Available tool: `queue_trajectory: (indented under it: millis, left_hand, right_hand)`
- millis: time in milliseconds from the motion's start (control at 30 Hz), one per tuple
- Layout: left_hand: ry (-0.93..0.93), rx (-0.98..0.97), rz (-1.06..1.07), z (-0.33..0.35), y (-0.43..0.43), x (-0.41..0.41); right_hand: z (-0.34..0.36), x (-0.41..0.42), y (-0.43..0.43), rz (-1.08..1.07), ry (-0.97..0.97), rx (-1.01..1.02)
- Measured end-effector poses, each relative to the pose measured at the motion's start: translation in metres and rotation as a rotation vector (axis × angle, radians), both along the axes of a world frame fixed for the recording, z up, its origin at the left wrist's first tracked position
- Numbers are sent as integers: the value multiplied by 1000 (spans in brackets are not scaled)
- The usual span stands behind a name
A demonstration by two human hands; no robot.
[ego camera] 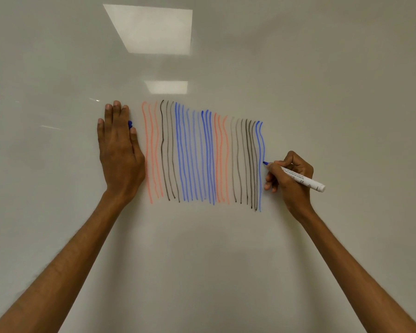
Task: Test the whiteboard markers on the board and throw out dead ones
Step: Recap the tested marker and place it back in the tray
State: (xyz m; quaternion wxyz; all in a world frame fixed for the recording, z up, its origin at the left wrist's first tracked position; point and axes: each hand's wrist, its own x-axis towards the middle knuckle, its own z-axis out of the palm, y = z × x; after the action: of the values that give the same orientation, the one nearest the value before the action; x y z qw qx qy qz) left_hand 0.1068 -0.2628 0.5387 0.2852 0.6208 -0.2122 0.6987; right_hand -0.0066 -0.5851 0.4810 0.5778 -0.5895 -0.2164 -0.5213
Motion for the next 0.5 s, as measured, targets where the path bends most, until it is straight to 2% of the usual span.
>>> queue_trajectory:
  millis: [500]
  left_hand:
    - [-4, 7, 1, -1, 0, -2]
  right_hand:
    - [-42, -6, -4, 18, 130, 40]
